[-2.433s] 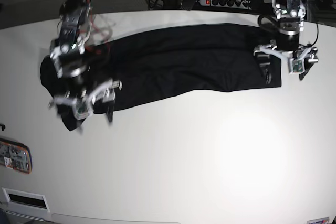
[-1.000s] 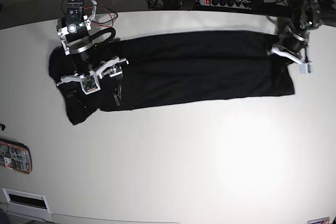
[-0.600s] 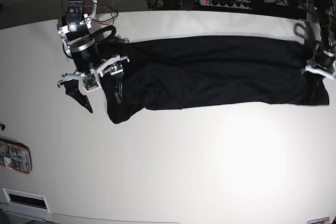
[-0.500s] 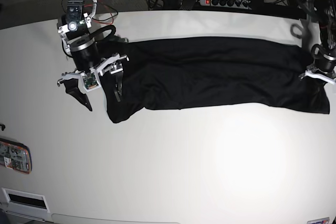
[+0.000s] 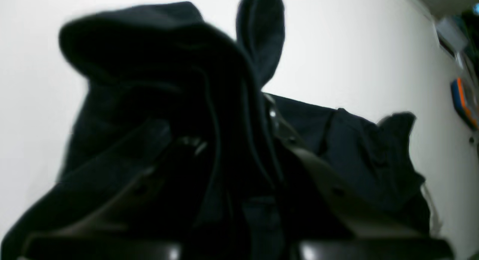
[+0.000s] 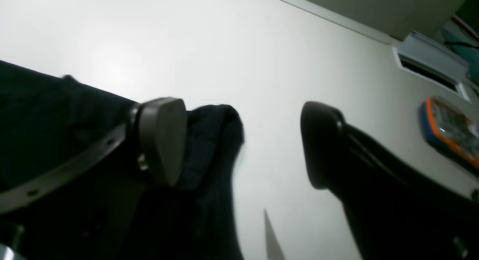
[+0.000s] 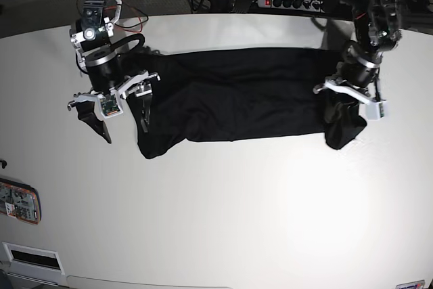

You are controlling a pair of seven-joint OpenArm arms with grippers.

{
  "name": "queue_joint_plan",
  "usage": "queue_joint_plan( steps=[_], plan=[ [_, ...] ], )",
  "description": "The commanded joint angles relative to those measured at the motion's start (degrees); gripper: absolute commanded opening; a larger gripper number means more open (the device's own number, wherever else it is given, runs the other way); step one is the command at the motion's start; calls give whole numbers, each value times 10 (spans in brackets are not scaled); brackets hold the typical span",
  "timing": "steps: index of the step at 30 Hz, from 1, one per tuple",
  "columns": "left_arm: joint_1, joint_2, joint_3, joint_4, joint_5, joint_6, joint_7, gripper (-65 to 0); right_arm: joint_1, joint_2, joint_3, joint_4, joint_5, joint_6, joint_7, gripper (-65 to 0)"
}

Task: Fold the T-shirt properly
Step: 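Grasp the strip end with the left gripper and fold it toward the right gripper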

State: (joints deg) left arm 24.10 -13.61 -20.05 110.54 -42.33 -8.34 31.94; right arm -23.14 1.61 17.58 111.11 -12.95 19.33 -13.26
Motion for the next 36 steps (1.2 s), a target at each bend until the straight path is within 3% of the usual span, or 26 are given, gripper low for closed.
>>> queue_joint_plan(
  steps=[1,6,12,19,24,30,36],
  plan=[
    [-1,-2,16,1,11,-7,-15,-650,3,3,0,11,7,-4,19,-192],
    [-16,4,88,-14,67,-7,-16,-650,3,3,1,11,7,-4,19,-192],
    [-41,8,126,-35,76,-6,-11,-650,3,3,1,11,7,-4,20,-192],
    [-41,-5,195,-47,76,12,-11,-213,3,3,2,11,10,-4,20,-192],
    [-42,-4,225,-46,76,14,-11,-10,3,3,0,11,10,-4,20,-192],
    [-49,20,226,-45,75,14,-11,0,3,3,0,11,10,-4,19,-192],
    [-43,17,241,12,76,15,-14,0,8,3,3,8,11,-4,-8,-192]
  ],
)
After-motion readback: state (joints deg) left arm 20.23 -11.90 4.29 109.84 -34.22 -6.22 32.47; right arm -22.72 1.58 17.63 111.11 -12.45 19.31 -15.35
